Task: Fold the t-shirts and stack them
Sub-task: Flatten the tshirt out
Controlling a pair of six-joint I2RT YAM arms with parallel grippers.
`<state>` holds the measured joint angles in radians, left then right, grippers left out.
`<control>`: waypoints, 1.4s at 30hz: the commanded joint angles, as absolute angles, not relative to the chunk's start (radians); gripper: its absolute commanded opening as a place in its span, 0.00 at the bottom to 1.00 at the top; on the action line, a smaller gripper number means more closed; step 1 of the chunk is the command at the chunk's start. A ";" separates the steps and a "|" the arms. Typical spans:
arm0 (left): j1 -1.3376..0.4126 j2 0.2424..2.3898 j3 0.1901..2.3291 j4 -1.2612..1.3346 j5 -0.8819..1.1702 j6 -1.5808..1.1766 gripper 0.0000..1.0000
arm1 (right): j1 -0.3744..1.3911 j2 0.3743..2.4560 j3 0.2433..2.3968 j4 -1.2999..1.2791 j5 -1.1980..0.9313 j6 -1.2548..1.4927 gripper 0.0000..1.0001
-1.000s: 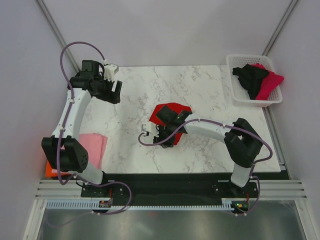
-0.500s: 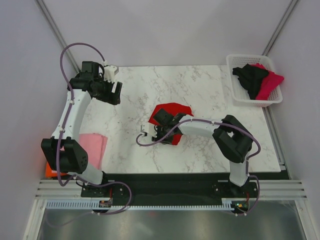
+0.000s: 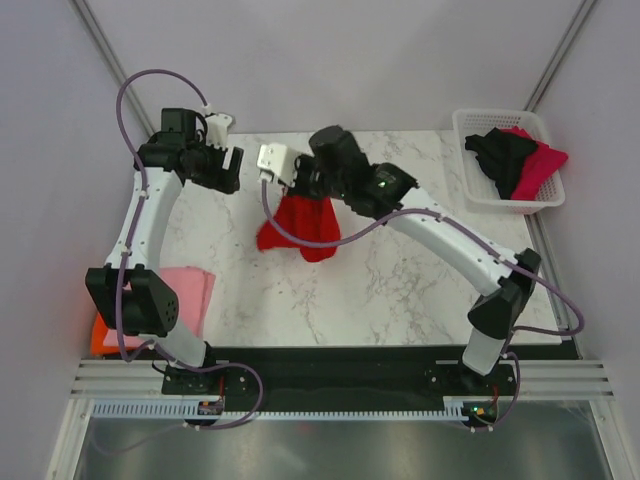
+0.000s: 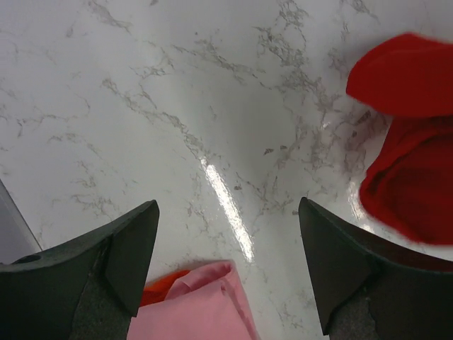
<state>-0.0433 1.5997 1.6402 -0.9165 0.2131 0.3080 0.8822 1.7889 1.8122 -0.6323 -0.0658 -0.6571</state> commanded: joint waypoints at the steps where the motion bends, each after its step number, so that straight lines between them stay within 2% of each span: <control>1: -0.043 1.627 1.742 -0.862 0.178 0.299 0.88 | 0.885 1.703 2.044 -0.552 0.041 -0.701 0.00; 3: -0.043 1.640 1.798 -0.856 0.149 0.296 0.88 | 0.876 1.706 2.130 -0.505 0.108 -0.733 0.00; 6: -0.043 1.641 1.858 -0.839 0.094 0.298 0.88 | 0.842 1.694 2.126 -0.445 0.159 -0.781 0.00; 9: -0.043 1.626 1.893 -0.805 0.031 0.304 0.87 | 0.778 1.677 2.050 -0.434 0.210 -0.749 0.00; 15: -0.043 1.594 1.829 -0.788 0.027 0.308 0.87 | 0.669 1.623 1.729 -0.433 0.224 -0.654 0.00; 19: -0.052 1.560 1.731 -0.814 0.170 0.308 0.83 | 0.603 1.646 1.516 -0.437 0.256 -0.658 0.00; 23: -0.124 1.522 1.567 -0.867 0.351 0.334 0.79 | 0.555 1.680 1.450 -0.474 0.239 -0.600 0.00; 24: -0.187 1.516 1.519 -0.877 0.359 0.354 0.76 | 0.548 1.693 1.447 -0.482 0.217 -0.579 0.00; 28: -0.383 1.522 1.272 -0.868 0.307 0.388 0.75 | 0.517 1.720 1.469 -0.514 0.180 -0.508 0.00; 30: -0.463 1.534 1.214 -0.844 0.243 0.406 0.72 | 0.512 1.721 1.476 -0.518 0.173 -0.492 0.00; 37: -0.520 1.557 1.034 -0.810 0.226 0.423 0.68 | 0.499 1.721 1.473 -0.528 0.150 -0.482 0.00; 42: -0.538 1.641 1.006 -0.778 0.215 0.416 0.65 | 0.492 1.729 1.471 -0.528 0.144 -0.476 0.00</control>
